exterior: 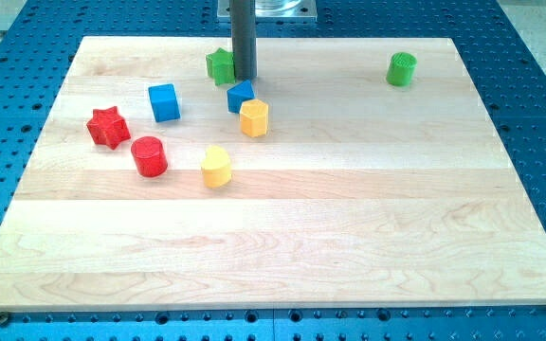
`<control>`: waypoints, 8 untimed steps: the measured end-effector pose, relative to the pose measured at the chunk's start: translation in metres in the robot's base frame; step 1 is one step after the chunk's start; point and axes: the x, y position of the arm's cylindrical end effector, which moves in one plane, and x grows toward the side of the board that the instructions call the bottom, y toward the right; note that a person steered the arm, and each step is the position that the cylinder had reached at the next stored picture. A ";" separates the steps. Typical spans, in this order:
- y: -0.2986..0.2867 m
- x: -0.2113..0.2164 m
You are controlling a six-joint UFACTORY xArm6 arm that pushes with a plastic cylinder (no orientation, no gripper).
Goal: Slide the green star in between the blue blocks
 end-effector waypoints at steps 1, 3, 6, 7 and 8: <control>-0.011 -0.036; -0.083 0.058; -0.056 0.022; -0.040 0.034; -0.042 0.043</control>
